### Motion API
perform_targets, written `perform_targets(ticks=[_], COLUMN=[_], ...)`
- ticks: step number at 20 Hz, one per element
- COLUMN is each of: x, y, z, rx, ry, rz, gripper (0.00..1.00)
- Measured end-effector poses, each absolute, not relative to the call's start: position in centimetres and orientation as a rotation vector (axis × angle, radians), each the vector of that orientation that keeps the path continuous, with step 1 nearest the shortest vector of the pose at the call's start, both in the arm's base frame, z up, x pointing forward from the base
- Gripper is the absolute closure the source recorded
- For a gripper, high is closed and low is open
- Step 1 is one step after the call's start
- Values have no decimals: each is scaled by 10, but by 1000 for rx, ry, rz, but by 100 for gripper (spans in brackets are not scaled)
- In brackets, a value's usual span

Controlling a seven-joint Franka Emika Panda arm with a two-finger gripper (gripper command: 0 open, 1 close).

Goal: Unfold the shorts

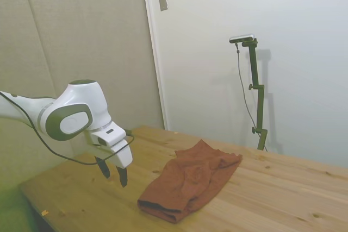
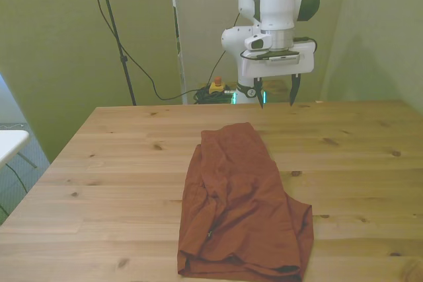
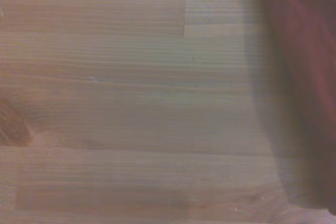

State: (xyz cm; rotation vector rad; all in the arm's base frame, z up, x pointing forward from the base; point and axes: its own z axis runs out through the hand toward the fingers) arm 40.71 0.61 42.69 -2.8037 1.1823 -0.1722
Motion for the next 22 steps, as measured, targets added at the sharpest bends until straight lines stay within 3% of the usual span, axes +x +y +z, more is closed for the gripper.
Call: perform_targets(ticks=[4,8,15,22], x=[408,409,402,385], y=[3,-17,-92,-214], z=[429,447,470,448], rx=[-2823,-2802,-2698,-2486], ry=[1190,1237,1349,1381], rz=[-191,-240,-257,-199], gripper=[0,0,0,0])
